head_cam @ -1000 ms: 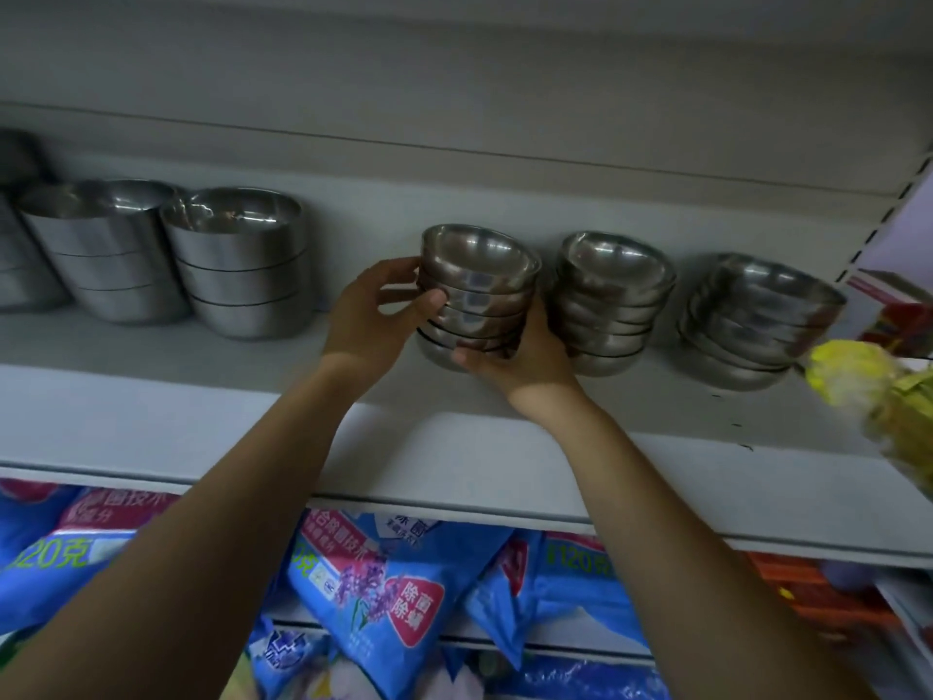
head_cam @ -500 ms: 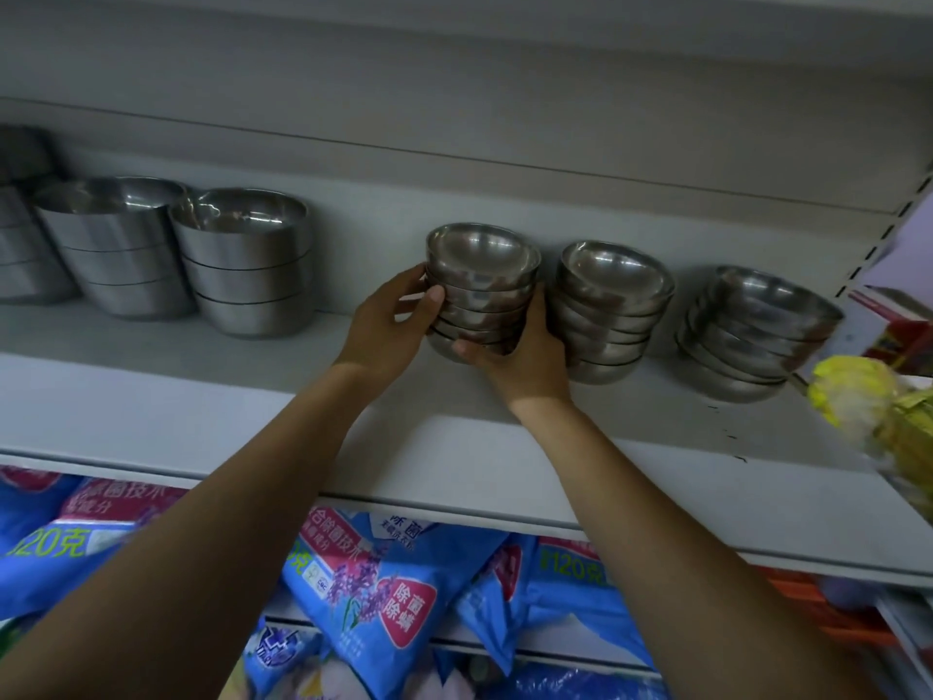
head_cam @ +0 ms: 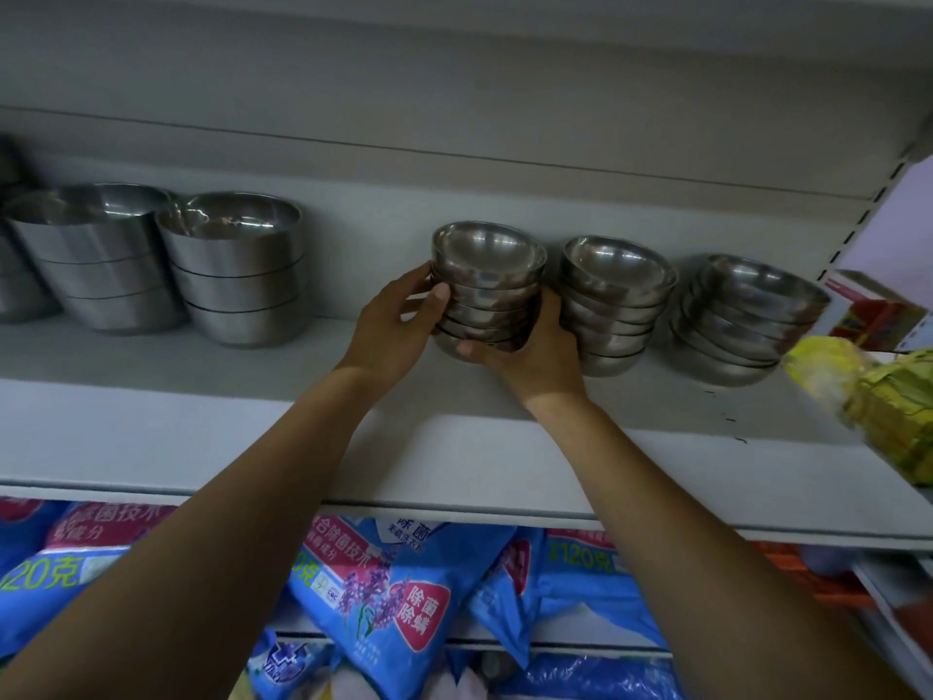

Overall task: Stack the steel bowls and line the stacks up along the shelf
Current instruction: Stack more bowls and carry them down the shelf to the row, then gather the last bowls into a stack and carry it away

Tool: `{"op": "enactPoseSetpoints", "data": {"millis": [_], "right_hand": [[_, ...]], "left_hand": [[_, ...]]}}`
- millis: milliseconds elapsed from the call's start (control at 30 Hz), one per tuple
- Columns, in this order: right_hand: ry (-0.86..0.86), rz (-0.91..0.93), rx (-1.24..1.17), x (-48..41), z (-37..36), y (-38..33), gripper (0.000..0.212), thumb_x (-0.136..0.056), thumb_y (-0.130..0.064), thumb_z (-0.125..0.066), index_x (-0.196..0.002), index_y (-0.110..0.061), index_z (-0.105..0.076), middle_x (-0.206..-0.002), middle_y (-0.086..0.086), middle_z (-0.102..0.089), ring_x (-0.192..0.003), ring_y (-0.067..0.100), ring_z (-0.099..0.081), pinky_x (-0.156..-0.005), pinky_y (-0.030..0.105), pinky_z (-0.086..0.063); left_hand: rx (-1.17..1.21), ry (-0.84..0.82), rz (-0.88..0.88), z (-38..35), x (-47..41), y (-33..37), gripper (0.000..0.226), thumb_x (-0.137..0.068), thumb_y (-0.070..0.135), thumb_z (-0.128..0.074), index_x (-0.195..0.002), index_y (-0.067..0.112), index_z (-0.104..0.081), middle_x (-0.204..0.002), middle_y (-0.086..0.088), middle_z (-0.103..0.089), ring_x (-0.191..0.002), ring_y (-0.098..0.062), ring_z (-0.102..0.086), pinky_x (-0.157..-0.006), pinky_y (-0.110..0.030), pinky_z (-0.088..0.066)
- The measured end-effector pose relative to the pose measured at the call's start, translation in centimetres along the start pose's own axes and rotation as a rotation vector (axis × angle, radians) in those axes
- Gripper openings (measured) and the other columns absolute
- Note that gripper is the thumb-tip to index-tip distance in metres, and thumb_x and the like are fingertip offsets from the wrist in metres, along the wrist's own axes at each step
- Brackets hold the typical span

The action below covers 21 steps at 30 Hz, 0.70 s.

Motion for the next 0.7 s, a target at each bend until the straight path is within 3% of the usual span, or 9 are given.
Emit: {"op": "enactPoseSetpoints", "data": {"millis": [333, 433, 500, 600, 700], "right_hand": [[0.022, -0.087, 0.142, 1.0, 0.4, -1.1, 0.108, -0.066, -0.048, -0.092, -0.153, -0.021, -0.034, -0.147, -0.001, -0.056, -0.132, 0.019, -0.055, -0.108, 0.032, -0.046], [0.074, -0.097, 0.264, 1.5, 0.3, -2.1, 0.093, -0.069, -0.052, -0.087, -0.146, -0.021, -0.045, -0.142, 0.001, -0.06, -0.13, 0.024, -0.057, -0.102, 0.03, -0.047], [0.108, -0.139, 0.319, 2.2, 0.2, -2.6, 0.07, -0.076, -0.047, -0.083, -0.135, -0.02, -0.058, -0.134, 0.005, -0.066, -0.124, 0.028, -0.06, -0.096, 0.028, -0.045], [0.24, -0.21, 0.271, 4.3, -0.4, -3.6, 0.055, -0.078, -0.049, -0.078, -0.12, -0.016, -0.068, -0.12, 0.007, -0.072, -0.114, 0.029, -0.065, -0.09, 0.029, -0.047], [0.345, -0.222, 0.211, 7.4, -2.4, -6.3, 0.043, -0.086, -0.031, -0.079, -0.122, -0.011, -0.067, -0.121, 0.006, -0.07, -0.113, 0.023, -0.064, -0.085, 0.022, -0.042]], "left_hand": [[-0.032, -0.168, 0.006, 0.9, 0.0, 0.8, 0.043, -0.101, 0.047, -0.054, -0.142, 0.035, -0.053, -0.138, 0.006, -0.06, -0.123, -0.014, -0.059, -0.107, -0.041, -0.05], [-0.086, -0.255, 0.015, 2.0, 0.2, 1.1, 0.045, -0.1, 0.047, -0.055, -0.143, 0.034, -0.053, -0.141, 0.008, -0.059, -0.129, -0.015, -0.056, -0.105, -0.029, -0.045], [-0.129, -0.28, 0.035, 3.4, 0.5, 1.3, 0.053, -0.098, 0.049, -0.059, -0.147, 0.032, -0.049, -0.145, 0.006, -0.056, -0.132, -0.014, -0.053, -0.101, -0.025, -0.041], [-0.193, -0.3, -0.007, 6.9, 1.8, 1.8, 0.056, -0.093, 0.05, -0.066, -0.145, 0.032, -0.052, -0.139, 0.009, -0.057, -0.129, -0.008, -0.053, -0.099, -0.022, -0.042], [-0.288, -0.335, -0.07, 11.8, 3.7, 2.3, 0.056, -0.094, 0.046, -0.066, -0.145, 0.032, -0.051, -0.138, 0.012, -0.054, -0.129, -0.005, -0.051, -0.107, -0.024, -0.041]]}}
Point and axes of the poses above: each hand's wrist, its own x-axis away from the middle knuckle, its own z-axis out of the back of the hand, y = z × x, the point moved 5 cm from there along -x, towards the middle knuckle
